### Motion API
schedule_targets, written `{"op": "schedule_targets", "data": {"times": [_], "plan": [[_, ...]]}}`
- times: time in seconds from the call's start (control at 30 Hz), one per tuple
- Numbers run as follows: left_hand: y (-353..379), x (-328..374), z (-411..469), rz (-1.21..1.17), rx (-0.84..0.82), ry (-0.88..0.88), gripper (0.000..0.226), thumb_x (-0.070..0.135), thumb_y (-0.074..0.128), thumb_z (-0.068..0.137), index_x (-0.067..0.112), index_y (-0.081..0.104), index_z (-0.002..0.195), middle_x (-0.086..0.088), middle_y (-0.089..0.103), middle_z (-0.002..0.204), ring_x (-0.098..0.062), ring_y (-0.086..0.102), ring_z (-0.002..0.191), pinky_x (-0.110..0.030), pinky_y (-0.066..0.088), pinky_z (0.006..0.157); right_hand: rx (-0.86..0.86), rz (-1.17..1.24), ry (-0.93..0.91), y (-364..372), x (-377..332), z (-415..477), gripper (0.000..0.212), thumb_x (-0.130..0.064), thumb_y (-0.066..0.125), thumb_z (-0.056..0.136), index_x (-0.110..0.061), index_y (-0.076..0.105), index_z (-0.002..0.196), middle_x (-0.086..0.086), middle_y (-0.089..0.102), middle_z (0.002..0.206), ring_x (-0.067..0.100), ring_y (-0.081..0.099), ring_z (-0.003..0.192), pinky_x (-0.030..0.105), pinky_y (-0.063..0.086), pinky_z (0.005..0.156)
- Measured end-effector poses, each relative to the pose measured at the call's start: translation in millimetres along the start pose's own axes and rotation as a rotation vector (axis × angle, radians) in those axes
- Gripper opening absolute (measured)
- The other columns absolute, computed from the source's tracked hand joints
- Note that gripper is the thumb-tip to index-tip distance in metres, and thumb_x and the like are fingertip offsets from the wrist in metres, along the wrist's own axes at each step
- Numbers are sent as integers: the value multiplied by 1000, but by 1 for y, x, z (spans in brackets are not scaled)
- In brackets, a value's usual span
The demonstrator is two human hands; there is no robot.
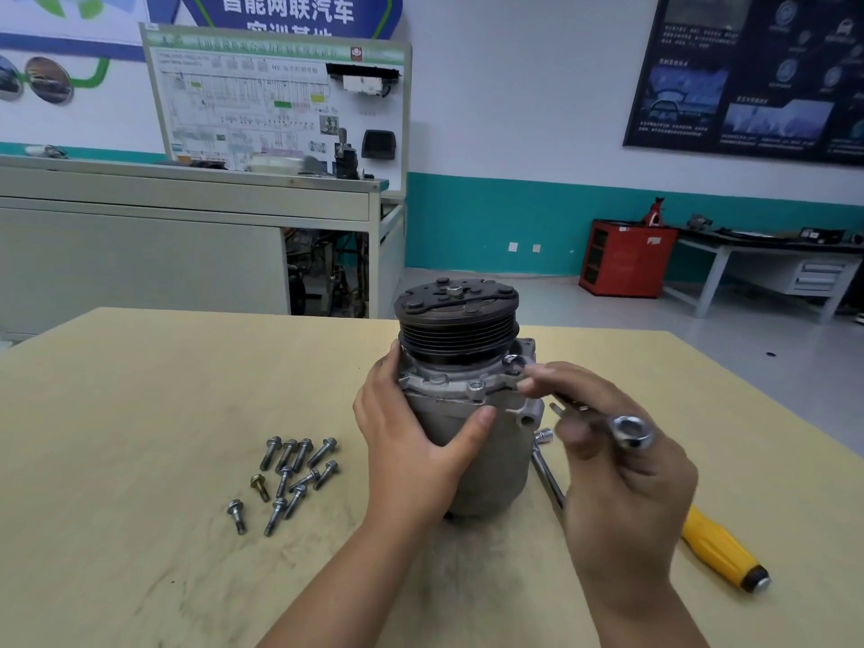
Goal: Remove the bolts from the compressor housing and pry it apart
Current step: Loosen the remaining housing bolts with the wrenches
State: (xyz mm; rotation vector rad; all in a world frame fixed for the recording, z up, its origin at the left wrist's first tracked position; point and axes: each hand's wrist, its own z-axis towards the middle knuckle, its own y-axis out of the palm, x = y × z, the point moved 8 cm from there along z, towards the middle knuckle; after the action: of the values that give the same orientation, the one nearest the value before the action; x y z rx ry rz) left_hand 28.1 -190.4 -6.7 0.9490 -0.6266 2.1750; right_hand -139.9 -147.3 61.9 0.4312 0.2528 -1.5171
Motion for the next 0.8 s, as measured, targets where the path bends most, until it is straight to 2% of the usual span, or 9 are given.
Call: {"op": "schedule_targets", "data": {"times": [0.07,0.17,0.33,0.5,0.6,0.7,0.8], "plan": [[-1,1,1,14,5,2,87,72,55,61,49,15,135,21,29,132,6,19,122,-2,13,97,80,34,74,-9,6,3,33,-40,49,95,-13,68,93,-7,70,92,15,65,90,23,47,78],[-1,1,0,-1,-7,1,87,72,55,60,49,14,134,22,27,131,7,17,123,-13,16,100,164,49,125,-13,9,8,36,-44,46,96,-14,64,95,-1,69,88,22,62,82,25,43,62],[0,1,1,1,-9,5,85,72,55,61,50,15,133,22,28,131,6,18,122,-21,19,103,299,212,241,-24,24,18,30,-37,40,96,-24,64,83,-3,65,73,20,64,77,21,36,49],[0,2,0,-4,-21,-8,86,73,54,61,49,15,134,22,27,132,5,18,123,-22,19,103,358,340,420,-29,52,28,32,-36,35,96,-13,51,79,-5,57,59,13,62,66,17,30,41],[0,2,0,-7,-27,-9,82,72,54,60,54,15,129,23,27,131,5,18,123,-20,18,103,341,457,552,-27,73,37,38,-32,26,102,-13,47,77,-5,53,55,11,59,61,16,27,38],[-1,1,0,-1,-29,-20,86,73,54,60,51,14,132,20,28,133,2,19,126,-22,19,104,282,531,692,-21,91,46,39,-33,24,103,-15,44,75,-6,48,52,9,56,55,15,23,35],[-1,2,0,-1,-23,-17,84,74,54,60,52,16,131,19,29,133,3,19,125,-12,17,102,237,565,830,-15,109,50,38,-33,24,104,-16,42,74,-7,44,49,6,54,49,14,21,32]]}}
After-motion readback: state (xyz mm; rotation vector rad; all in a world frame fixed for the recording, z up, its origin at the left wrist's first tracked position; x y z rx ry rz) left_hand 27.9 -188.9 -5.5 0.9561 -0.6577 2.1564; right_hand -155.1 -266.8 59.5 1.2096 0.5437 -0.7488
